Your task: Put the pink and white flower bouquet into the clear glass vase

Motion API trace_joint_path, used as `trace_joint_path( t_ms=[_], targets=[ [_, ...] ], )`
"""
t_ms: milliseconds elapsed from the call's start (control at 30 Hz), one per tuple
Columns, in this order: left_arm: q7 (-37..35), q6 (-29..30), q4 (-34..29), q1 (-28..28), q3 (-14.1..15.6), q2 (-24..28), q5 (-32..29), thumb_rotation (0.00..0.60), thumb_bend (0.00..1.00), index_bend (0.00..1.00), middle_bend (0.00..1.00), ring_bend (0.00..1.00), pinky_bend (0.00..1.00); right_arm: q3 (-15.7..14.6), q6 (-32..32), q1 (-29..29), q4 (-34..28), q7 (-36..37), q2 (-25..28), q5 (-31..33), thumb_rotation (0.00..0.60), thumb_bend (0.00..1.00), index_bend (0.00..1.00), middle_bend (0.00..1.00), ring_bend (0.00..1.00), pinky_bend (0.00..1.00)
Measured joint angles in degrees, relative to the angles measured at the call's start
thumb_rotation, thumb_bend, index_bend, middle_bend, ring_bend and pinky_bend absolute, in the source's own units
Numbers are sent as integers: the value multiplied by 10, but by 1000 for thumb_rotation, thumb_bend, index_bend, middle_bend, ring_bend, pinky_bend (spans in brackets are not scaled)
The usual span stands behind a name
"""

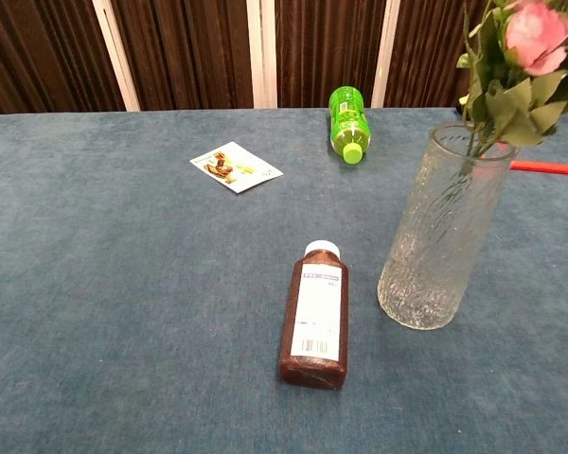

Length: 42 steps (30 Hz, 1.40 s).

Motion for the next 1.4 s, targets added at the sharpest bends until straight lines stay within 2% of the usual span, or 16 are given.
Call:
trace_joint_path(
  t_ms=[333,533,733,867,1000,1167,1400],
  targets=[
    [-5,0,1,0,-1,2,-2,600,175,149,0,0,0,-45,0,12,-1,43,35,-64,600,210,172,143,206,64],
    [-6,-1,1,0,-2,2,-3,600,175,149,0,0,0,-58,17,11,6,64,74,-88,600,120,69,54,103,0],
    [-10,2,1,1,-3,2,-5,600,176,149,0,0,0,-73,60,-6,35,87,147,-149,600,110,60,28,90,0],
    [-13,2,1,2,-3,3,-4,600,175,149,0,0,0,-80,106,-21,84,78,203,-167,600,107,59,28,92,0],
    [-16,3,0,3,-2,4,-3,600,175,150,0,0,0,-83,120,-32,114,10,233,-141,600,105,69,41,125,0],
    [-16,5,1,3,-1,3,-1,600,175,149,0,0,0,-88,150,-41,132,-119,231,-112,600,106,95,75,132,0],
    [-17,4,2,3,-1,5,-1,600,175,149,0,0,0,-126,197,-60,147,-423,193,-128,600,106,95,73,130,0]
  ],
)
